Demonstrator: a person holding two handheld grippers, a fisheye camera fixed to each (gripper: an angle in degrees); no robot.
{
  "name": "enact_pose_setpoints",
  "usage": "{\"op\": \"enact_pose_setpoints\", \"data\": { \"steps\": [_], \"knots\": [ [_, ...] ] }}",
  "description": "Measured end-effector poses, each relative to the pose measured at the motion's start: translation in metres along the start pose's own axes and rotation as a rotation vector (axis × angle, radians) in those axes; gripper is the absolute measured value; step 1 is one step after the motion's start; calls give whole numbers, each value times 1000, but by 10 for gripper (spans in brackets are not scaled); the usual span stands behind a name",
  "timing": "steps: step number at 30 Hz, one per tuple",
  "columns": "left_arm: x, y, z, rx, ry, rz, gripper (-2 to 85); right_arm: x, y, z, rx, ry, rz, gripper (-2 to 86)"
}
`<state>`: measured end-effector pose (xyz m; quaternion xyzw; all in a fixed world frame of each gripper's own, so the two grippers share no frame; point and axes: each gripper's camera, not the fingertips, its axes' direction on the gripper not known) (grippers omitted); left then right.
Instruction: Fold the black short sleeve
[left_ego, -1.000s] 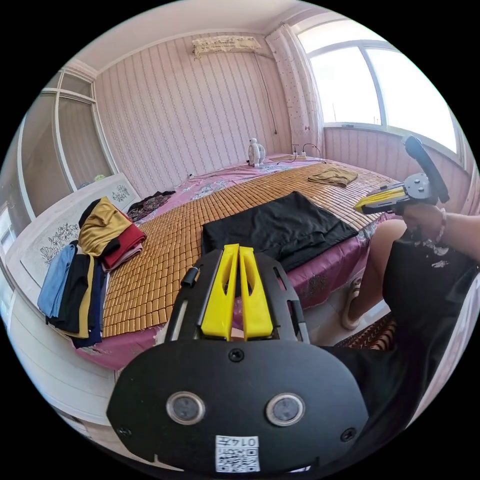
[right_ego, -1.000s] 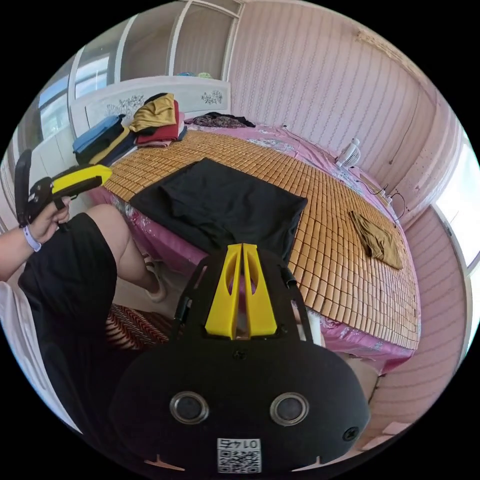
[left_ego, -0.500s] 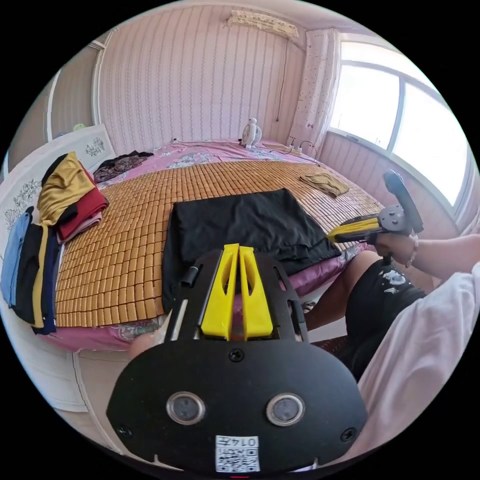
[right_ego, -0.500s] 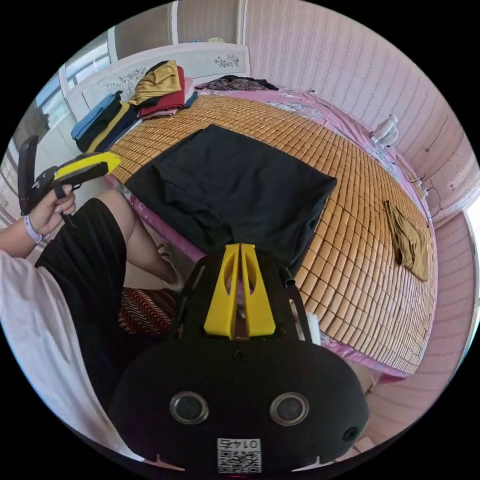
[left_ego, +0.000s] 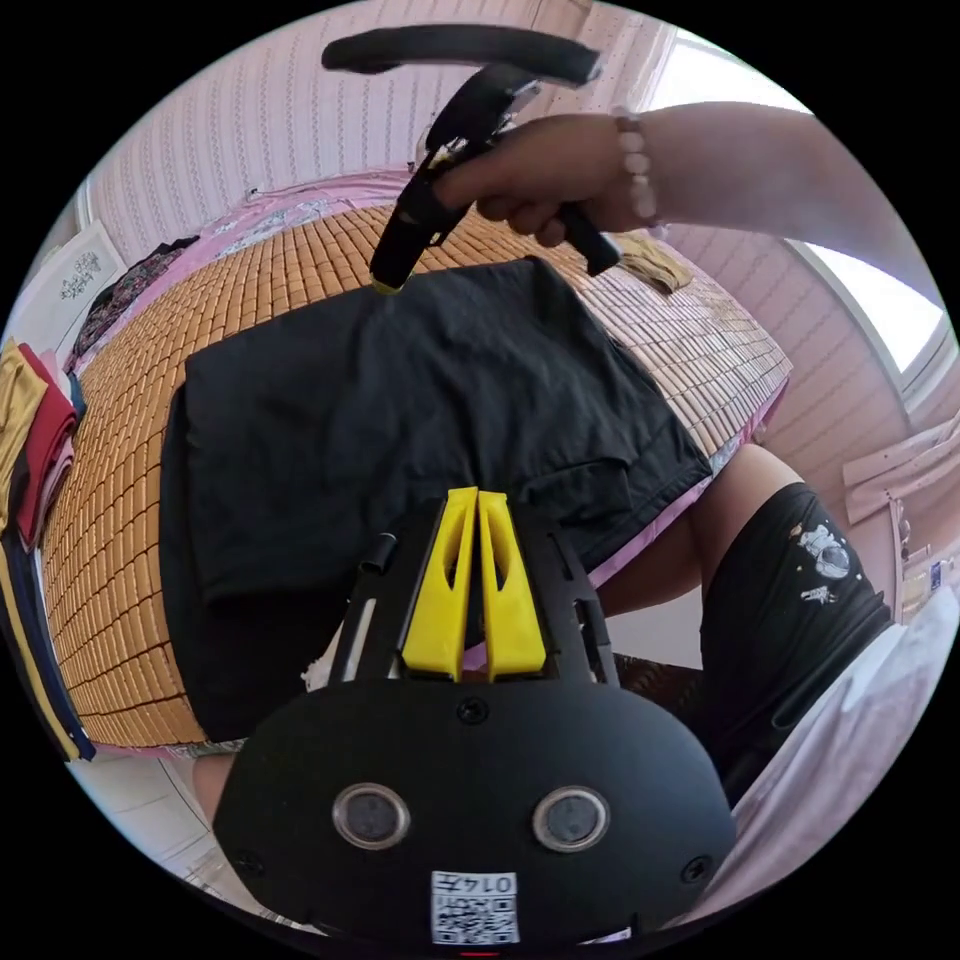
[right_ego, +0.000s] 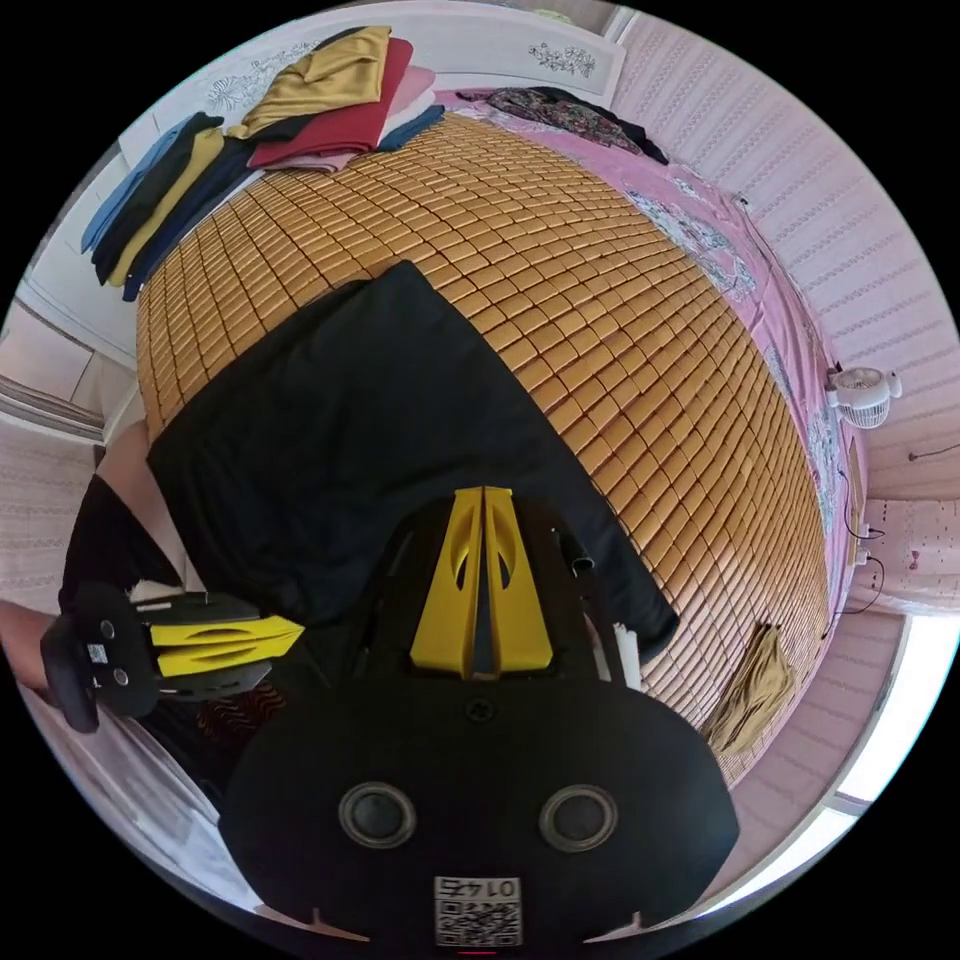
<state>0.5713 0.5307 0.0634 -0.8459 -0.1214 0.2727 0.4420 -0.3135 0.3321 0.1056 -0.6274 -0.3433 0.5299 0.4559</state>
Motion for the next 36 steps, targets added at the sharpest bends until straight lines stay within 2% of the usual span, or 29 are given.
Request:
{"op": "enact_pose_setpoints", "data": {
  "steps": [4, 7, 10, 13, 15, 18, 20, 22, 26, 29, 36],
  "knots": [
    [-16, -6, -3, -7, 58, -43, -10, 22, -43, 50, -184, -60, -120, -5],
    [-27, -8, -5, 10, 93, -53, -10, 42, -70, 49, -285, -119, -198, -5],
    [-36, -9, -7, 38, 122, -93, -10, 65, -85, 38, -219, -55, -159, -5],
    [-37, -17, -11, 24, 107, -84, -9, 74, -76, 62, -282, -25, -188, -4],
    [-38, -22, -13, 22, 103, -67, -8, 83, -64, 50, -205, -32, -164, -4],
    [-42, -25, -21, 56, 124, -67, -4, 118, -9, 0, 49, -159, 26, -2],
    [-34, -29, -39, 115, 142, -11, 6, 145, 74, -31, 203, -258, 199, 3],
    [-21, -36, -50, 142, 140, 45, 27, 154, 148, -38, 237, -262, 319, 11],
    [14, -61, -49, 145, 201, 143, 155, 150, 289, -22, 137, -297, 548, 78],
    [44, -81, -42, 117, 214, 248, 165, 139, 345, -17, 78, -332, 630, 100],
    [103, -116, -26, 44, 168, 488, 182, 145, 377, 7, 0, -432, 682, 71]
  ]
}}
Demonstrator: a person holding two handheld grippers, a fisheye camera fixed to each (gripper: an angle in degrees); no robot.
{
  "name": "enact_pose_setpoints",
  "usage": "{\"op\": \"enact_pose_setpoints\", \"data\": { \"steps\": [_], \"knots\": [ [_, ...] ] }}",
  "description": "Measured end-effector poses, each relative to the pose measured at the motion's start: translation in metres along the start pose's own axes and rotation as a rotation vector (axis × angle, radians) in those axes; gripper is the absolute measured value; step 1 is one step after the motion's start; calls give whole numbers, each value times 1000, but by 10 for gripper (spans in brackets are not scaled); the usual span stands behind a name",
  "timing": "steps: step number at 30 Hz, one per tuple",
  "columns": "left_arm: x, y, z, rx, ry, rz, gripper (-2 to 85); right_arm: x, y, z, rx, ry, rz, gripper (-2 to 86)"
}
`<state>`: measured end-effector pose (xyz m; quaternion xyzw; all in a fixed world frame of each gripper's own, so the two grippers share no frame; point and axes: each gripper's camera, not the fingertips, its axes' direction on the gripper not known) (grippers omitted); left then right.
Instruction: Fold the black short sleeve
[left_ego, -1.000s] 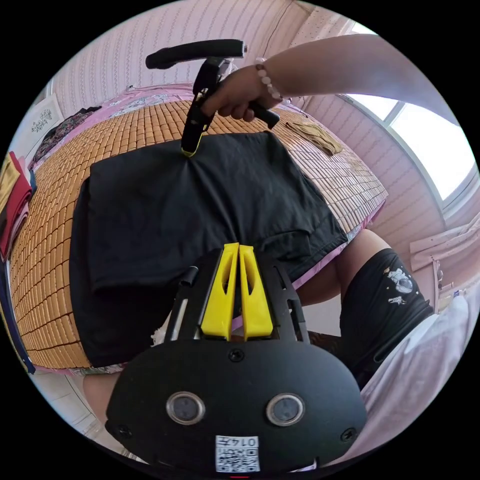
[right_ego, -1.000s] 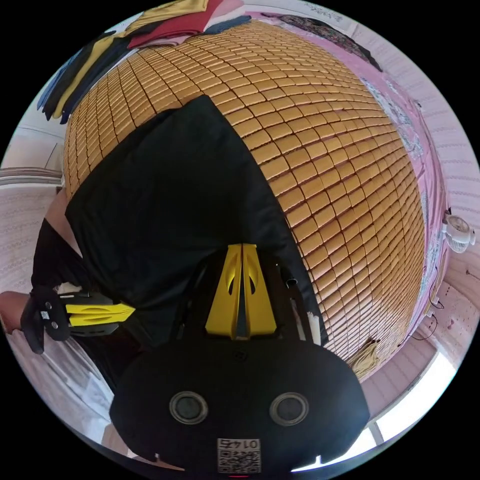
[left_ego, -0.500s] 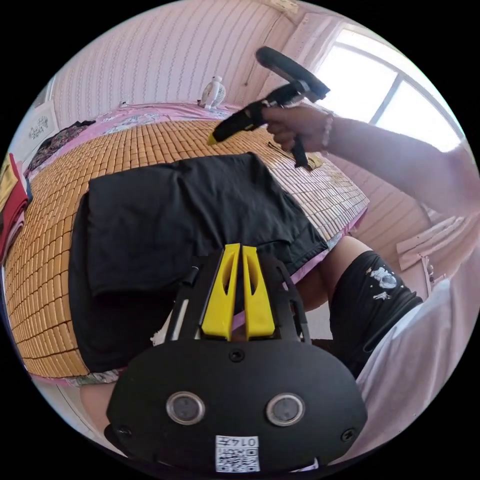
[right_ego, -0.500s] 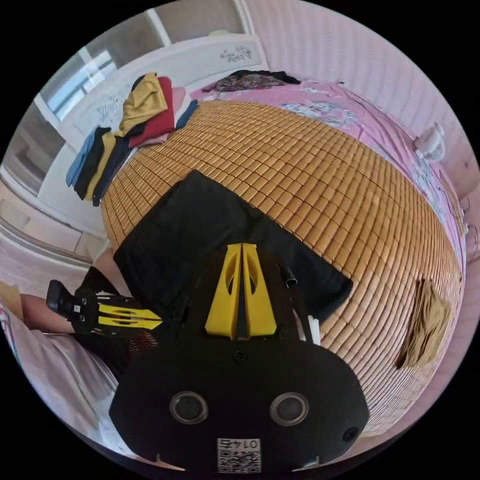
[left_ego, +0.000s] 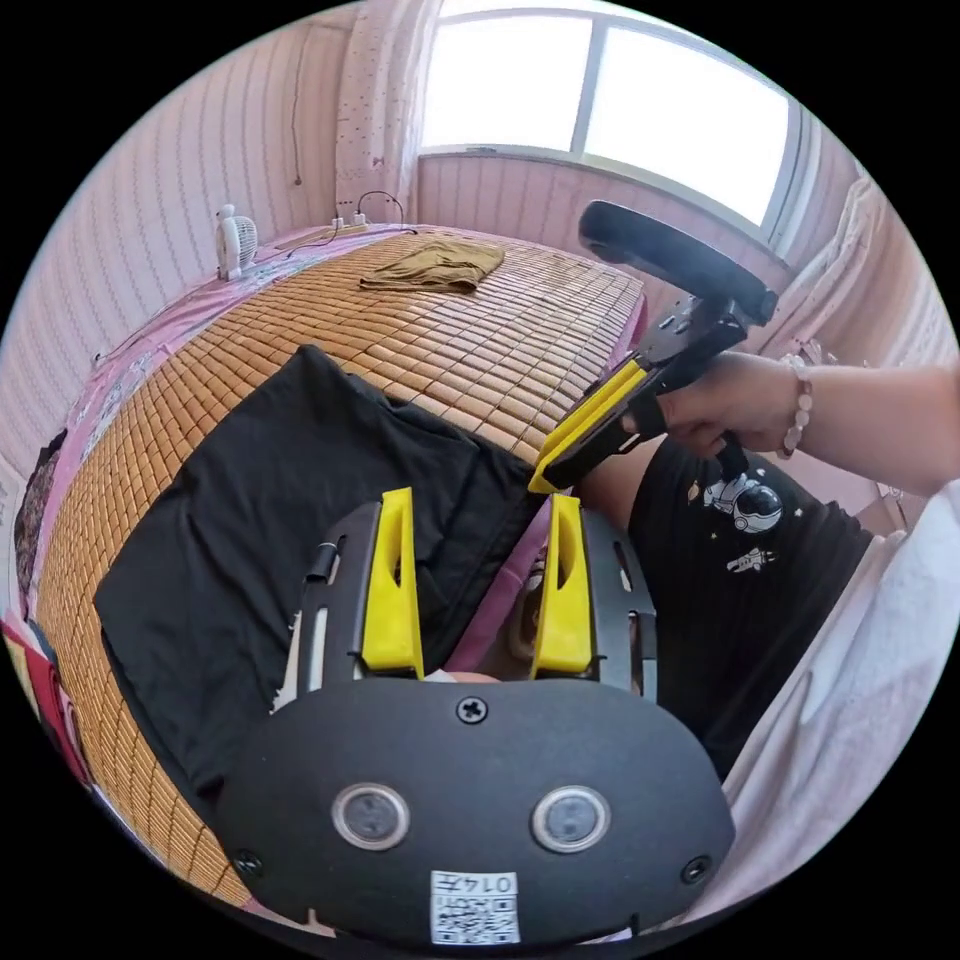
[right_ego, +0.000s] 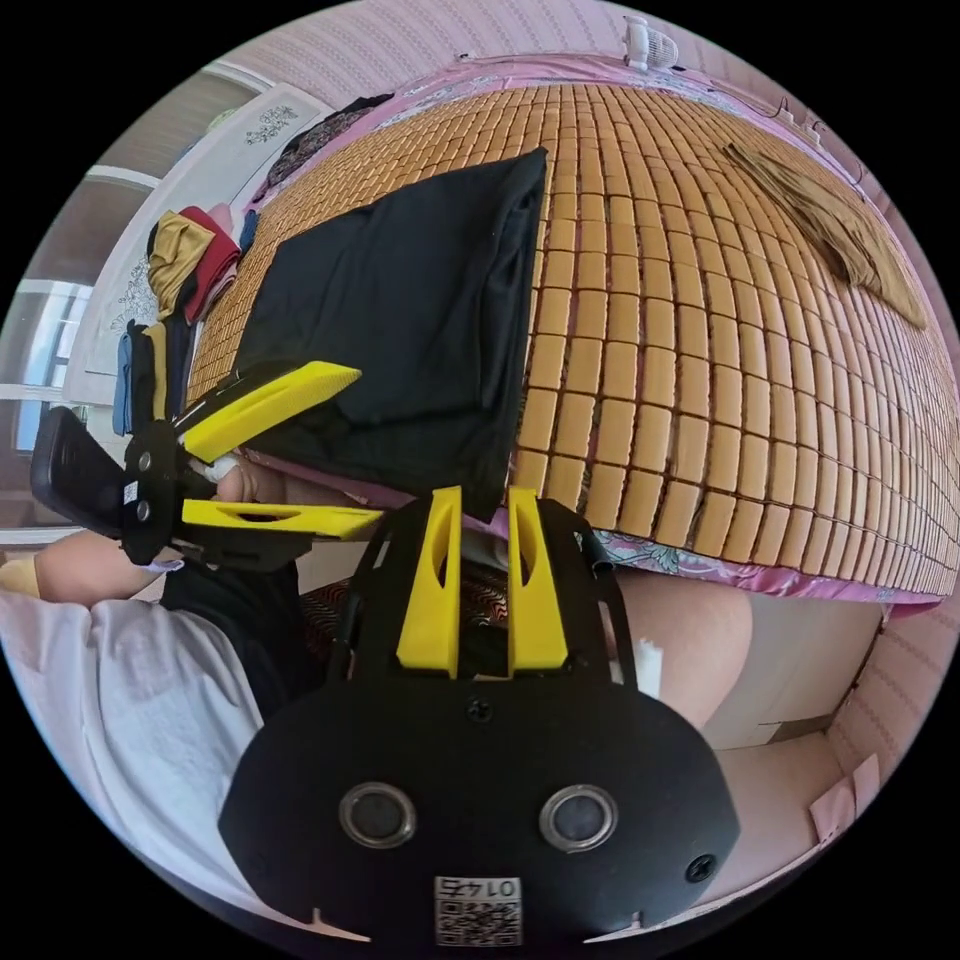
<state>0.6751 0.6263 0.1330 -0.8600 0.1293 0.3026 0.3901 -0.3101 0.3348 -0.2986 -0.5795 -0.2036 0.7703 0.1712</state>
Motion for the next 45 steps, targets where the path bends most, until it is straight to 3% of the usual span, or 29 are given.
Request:
{"op": "enact_pose_setpoints", "data": {
  "steps": [3, 9, 12, 13, 17, 25, 32, 45],
  "knots": [
    [10, -16, 10, -46, -3, 71, 186, 18, 4, -9, 13, -9, 33, 26],
    [15, -38, 37, -118, 1, 92, 191, 52, 26, -50, 177, -327, 67, 7],
    [10, -47, 39, -118, -48, 41, 127, 61, 34, -65, 258, -502, 75, 13],
    [5, -49, 38, -126, -91, -4, 70, 62, 37, -68, 276, -544, 76, 17],
    [-2, -42, 26, -163, -104, -47, -1, 75, 56, -80, 399, -349, 134, 81],
    [16, 12, -25, -117, 2, 41, -7, 116, 20, -61, 503, -349, 272, 129],
    [18, 47, -53, -86, 4, 39, -8, 124, -27, -42, 400, -330, 336, 17],
    [8, 73, -81, 228, 121, -63, -8, 119, 52, -184, 633, -193, 221, 2]
  ]
}}
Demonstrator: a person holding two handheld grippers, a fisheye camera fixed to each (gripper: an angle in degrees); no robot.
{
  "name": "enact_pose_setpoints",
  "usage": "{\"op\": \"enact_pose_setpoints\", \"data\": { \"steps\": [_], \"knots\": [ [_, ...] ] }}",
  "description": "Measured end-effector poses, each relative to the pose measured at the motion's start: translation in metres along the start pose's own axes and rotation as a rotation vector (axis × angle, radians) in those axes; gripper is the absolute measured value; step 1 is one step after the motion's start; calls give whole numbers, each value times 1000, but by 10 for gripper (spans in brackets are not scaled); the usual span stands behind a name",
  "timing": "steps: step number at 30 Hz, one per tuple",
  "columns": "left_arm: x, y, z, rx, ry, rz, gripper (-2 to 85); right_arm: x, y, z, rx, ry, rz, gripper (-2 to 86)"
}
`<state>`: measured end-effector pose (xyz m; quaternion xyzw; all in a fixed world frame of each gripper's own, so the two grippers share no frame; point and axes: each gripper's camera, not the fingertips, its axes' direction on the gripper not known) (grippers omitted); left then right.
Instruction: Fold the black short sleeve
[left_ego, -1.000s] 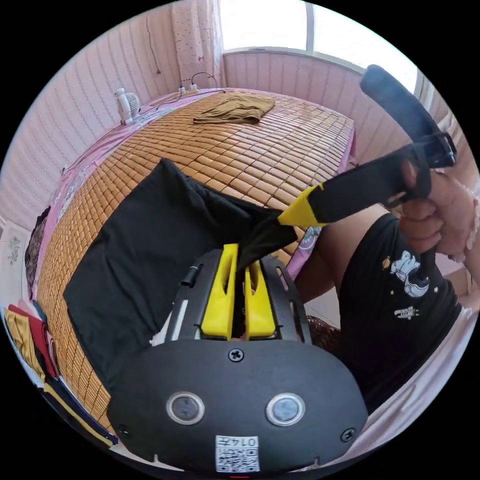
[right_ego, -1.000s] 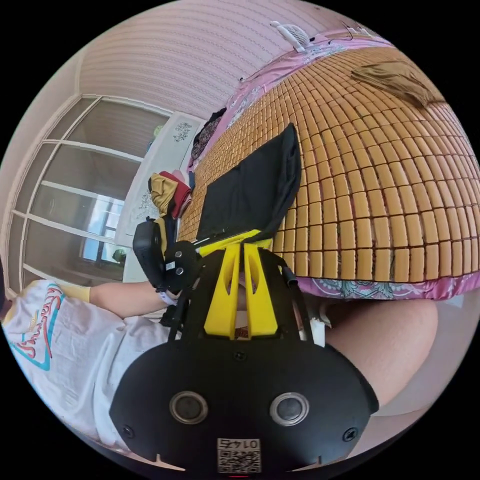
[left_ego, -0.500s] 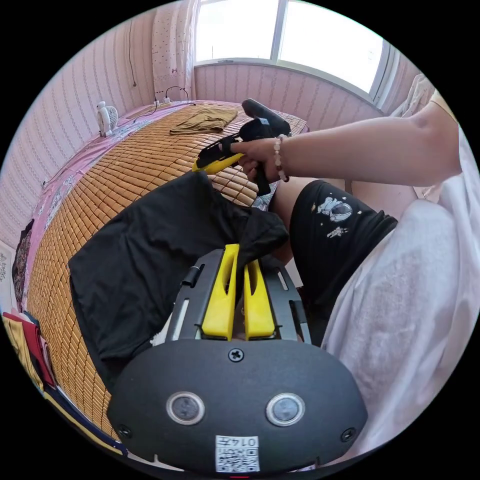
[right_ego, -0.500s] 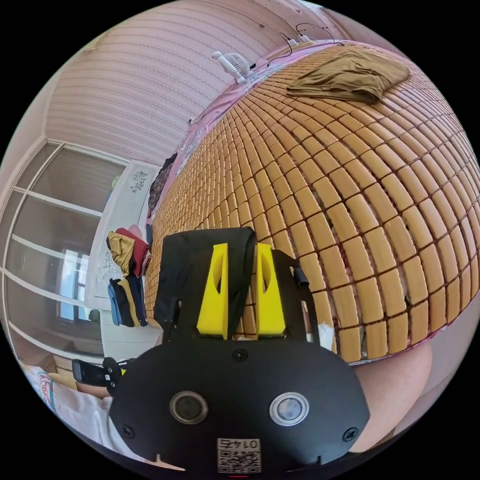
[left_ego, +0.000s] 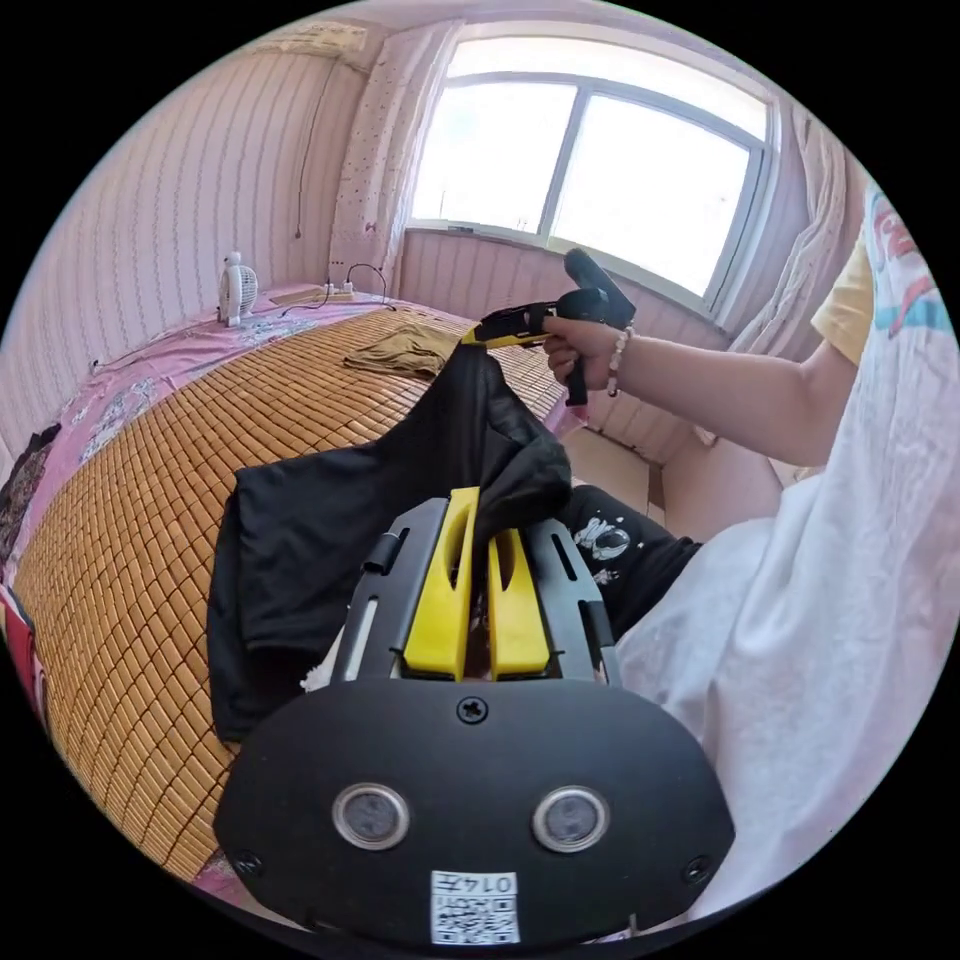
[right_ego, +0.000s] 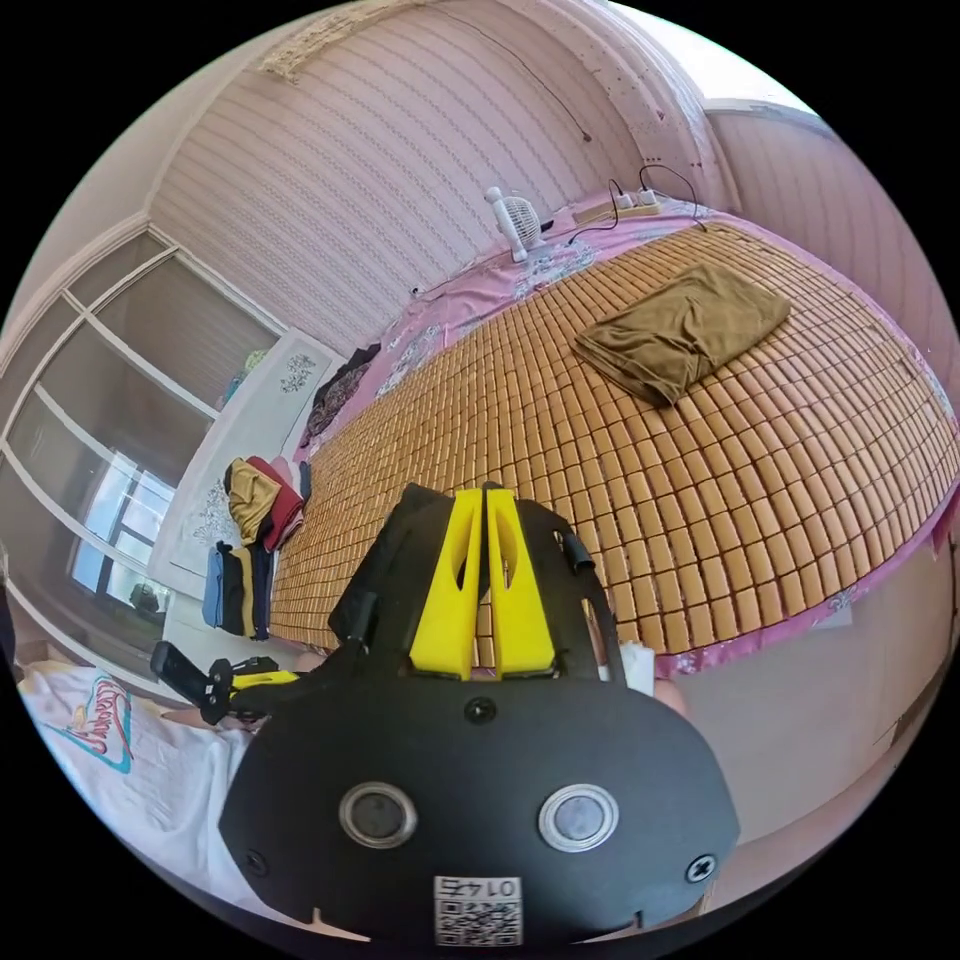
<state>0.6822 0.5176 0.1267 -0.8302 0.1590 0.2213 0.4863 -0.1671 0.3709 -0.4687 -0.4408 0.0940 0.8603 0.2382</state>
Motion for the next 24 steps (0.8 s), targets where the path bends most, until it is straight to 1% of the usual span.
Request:
{"op": "enact_pose_setpoints", "data": {
  "steps": [3, 7, 9, 11, 12, 14, 16, 18, 20, 22, 24],
  "knots": [
    [-16, 22, -14, 49, -27, -97, -7, -38, -22, 21, -48, -4, -64, 6],
    [-51, 66, -42, 103, -138, -298, 2, -113, -54, 103, -127, -64, -132, 26],
    [-74, 92, -46, 91, -218, -435, 15, -141, -62, 153, -183, -94, -152, 59],
    [-112, 140, -45, 65, -304, -677, 49, -169, -64, 218, -268, -44, -202, 80],
    [-122, 152, -44, 53, -319, -731, 55, -175, -63, 231, -282, -15, -222, 81],
    [-150, 193, -43, 27, -369, -864, 74, -191, -56, 266, -314, 107, -300, 84],
    [-162, 209, -43, 9, -367, -903, 79, -199, -48, 280, -306, 139, -375, 85],
    [-163, 213, -42, 4, -370, -862, 80, -204, -41, 292, -317, 167, -449, 87],
    [-158, 208, -36, -14, -407, -760, 83, -207, -34, 314, -350, 227, -516, 96],
    [-159, 206, -27, -32, -407, -736, 96, -208, -29, 336, -392, 255, -548, 110],
    [-163, 208, -15, -55, -388, -755, 112, -210, -25, 360, -432, 279, -573, 125]
  ]
}}
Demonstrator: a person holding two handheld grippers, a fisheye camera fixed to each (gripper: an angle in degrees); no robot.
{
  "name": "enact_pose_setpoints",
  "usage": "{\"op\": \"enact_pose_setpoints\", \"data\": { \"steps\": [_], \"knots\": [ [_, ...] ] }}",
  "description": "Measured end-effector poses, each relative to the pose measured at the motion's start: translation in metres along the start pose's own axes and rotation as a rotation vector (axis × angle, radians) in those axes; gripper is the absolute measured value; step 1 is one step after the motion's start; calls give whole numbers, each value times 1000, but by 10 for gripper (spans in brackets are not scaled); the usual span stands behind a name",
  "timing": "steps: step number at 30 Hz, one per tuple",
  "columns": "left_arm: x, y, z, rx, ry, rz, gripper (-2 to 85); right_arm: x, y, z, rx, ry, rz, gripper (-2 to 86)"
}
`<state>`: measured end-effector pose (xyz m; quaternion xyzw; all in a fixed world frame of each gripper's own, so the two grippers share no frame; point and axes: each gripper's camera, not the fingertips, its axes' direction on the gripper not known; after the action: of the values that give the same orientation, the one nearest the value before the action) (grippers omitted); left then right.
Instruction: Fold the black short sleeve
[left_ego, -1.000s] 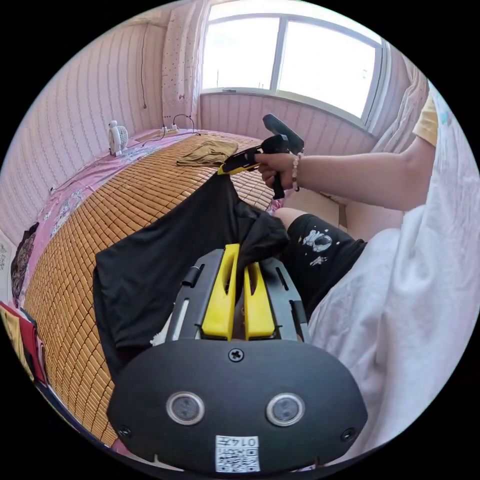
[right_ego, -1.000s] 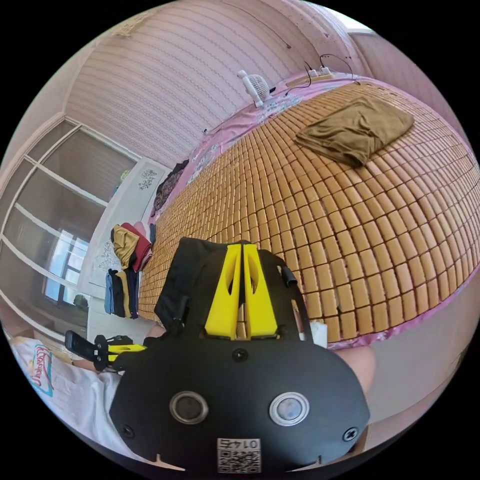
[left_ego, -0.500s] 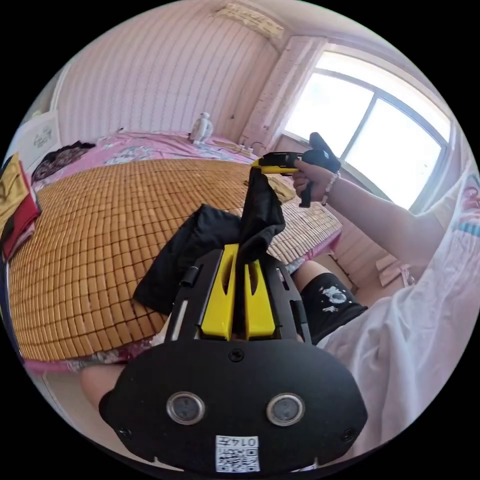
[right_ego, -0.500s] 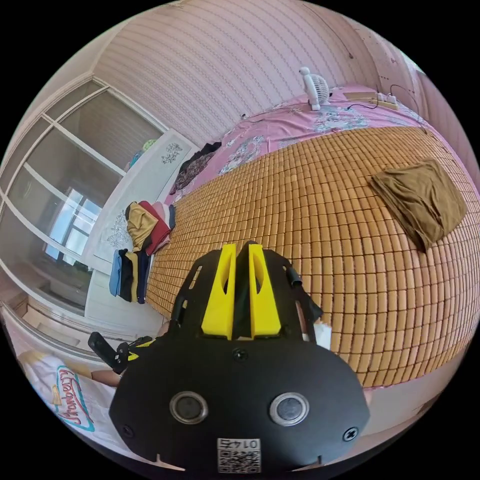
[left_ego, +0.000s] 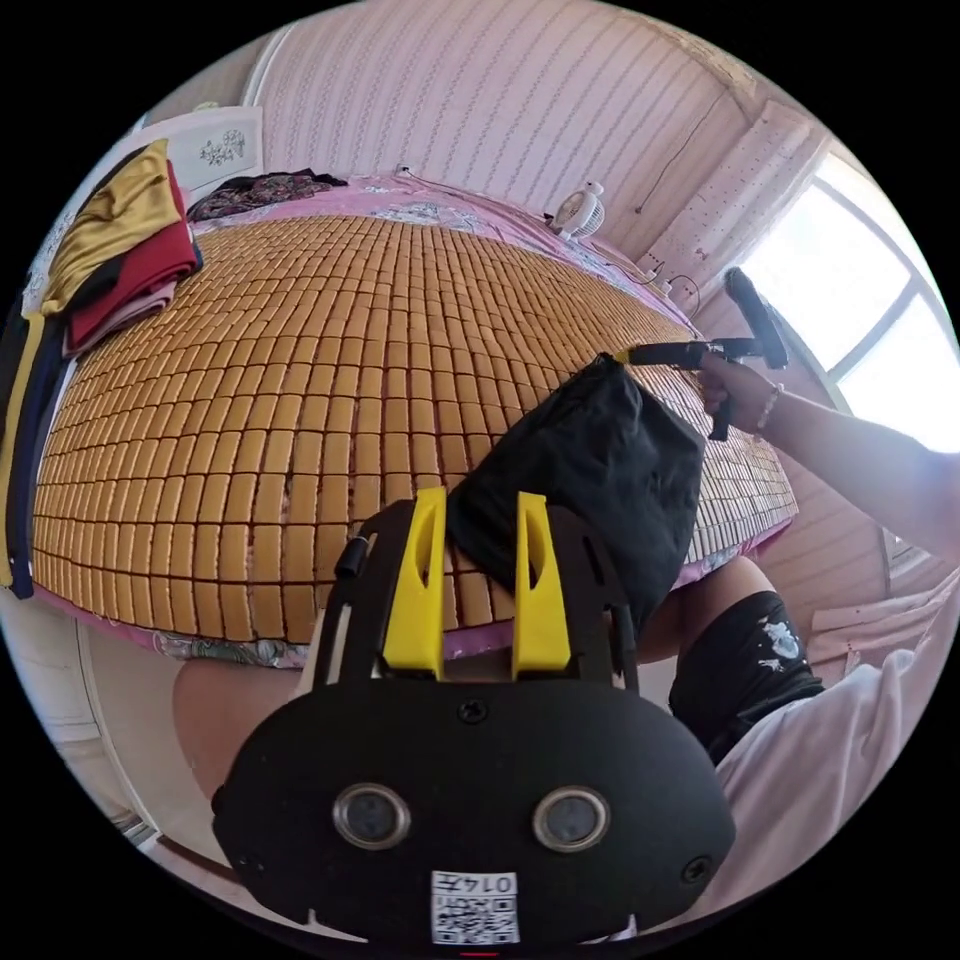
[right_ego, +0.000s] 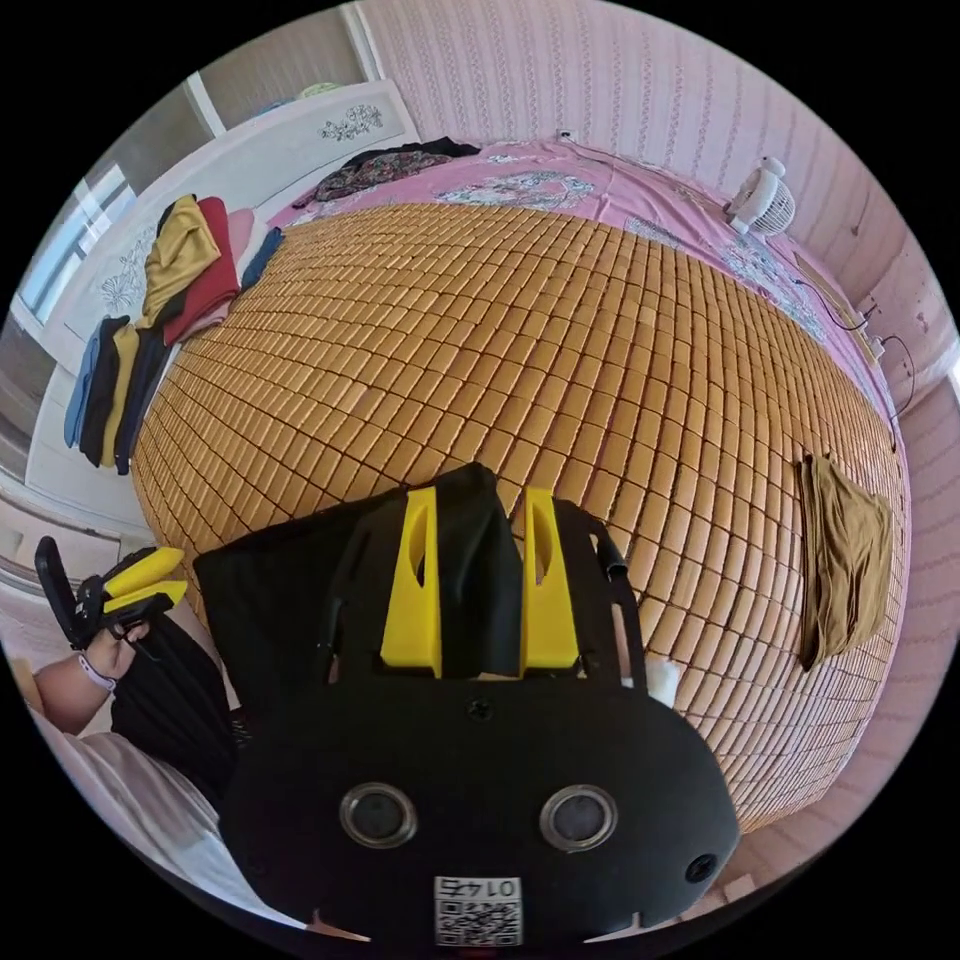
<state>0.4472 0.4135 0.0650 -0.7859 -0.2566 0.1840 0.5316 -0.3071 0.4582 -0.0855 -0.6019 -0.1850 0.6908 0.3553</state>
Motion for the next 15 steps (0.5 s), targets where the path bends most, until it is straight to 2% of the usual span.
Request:
{"op": "enact_pose_setpoints", "data": {
  "steps": [3, 7, 10, 13, 15],
  "knots": [
    [0, 0, 27, -91, -14, -44, 130, -12, -12, 37, -90, 5, -27, 127],
    [11, 5, 39, -126, -116, 7, 98, -30, -6, 45, -60, 0, -51, 74],
    [9, 13, 42, -126, -129, -18, 67, -24, 1, 42, -61, -89, 22, 43],
    [5, 26, 31, -102, -75, 4, 13, -9, 19, 16, 24, -244, 85, 35],
    [9, 37, 16, -71, -80, 63, 5, -9, 34, -9, 83, -291, 51, 32]
  ]
}}
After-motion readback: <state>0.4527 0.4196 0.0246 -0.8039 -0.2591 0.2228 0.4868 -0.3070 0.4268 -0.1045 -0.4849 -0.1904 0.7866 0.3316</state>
